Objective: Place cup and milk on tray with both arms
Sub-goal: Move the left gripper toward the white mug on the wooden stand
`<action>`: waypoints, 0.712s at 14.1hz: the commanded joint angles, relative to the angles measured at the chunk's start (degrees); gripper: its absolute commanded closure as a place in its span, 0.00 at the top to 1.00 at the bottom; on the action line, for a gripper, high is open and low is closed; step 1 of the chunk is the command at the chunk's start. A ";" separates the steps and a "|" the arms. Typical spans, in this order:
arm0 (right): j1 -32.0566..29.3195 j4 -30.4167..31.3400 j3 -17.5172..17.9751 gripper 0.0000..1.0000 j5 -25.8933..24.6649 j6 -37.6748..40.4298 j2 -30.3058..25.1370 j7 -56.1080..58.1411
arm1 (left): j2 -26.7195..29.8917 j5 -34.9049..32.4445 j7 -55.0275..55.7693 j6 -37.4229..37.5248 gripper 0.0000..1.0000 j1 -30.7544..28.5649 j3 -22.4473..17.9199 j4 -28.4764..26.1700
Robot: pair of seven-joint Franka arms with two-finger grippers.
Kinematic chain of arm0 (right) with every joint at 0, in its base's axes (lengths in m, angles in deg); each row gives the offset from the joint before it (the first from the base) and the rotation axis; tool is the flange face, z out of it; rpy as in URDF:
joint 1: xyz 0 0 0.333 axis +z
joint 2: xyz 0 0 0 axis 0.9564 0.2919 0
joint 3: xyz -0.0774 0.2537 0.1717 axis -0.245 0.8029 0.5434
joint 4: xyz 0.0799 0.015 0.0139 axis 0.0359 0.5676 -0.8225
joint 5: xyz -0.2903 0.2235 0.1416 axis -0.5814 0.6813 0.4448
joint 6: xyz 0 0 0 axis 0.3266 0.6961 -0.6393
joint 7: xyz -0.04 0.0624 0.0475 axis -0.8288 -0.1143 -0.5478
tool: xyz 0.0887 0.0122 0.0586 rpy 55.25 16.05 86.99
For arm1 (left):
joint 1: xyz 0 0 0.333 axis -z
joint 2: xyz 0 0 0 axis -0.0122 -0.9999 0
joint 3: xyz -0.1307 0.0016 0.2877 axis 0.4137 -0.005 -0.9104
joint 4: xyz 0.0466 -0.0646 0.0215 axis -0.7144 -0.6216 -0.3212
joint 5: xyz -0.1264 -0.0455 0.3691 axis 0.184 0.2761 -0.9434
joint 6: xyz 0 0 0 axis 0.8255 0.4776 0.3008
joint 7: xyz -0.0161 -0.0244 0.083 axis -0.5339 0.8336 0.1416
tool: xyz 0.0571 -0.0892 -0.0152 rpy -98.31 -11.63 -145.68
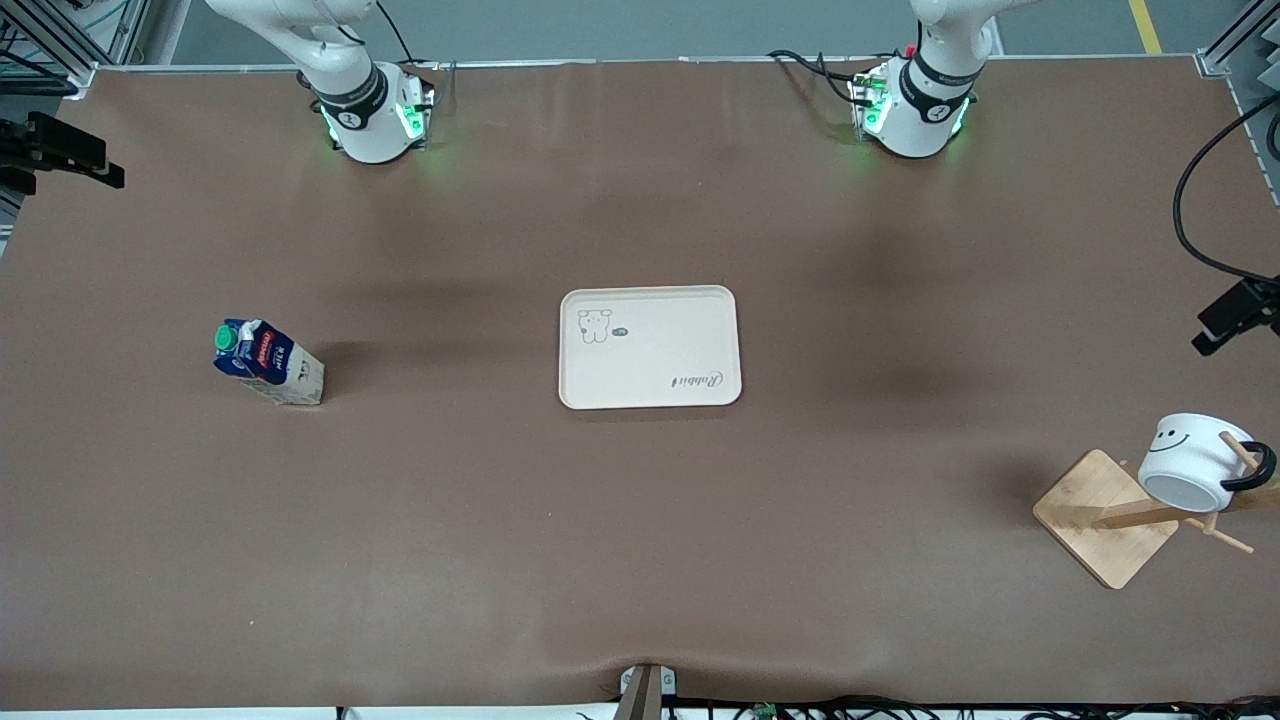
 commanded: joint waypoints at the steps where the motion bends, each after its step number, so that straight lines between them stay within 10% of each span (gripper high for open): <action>1: -1.29 0.18 0.58 1.00 1.16 0.43 -0.34 -0.17 | -0.48 1.43 -1.69 -10.73 1.00 -0.32 0.33 -5.59; 10: -1.29 0.09 0.58 1.00 1.16 0.34 -0.34 -0.17 | -7.77 1.43 -10.28 -23.95 1.00 -0.75 0.33 -7.64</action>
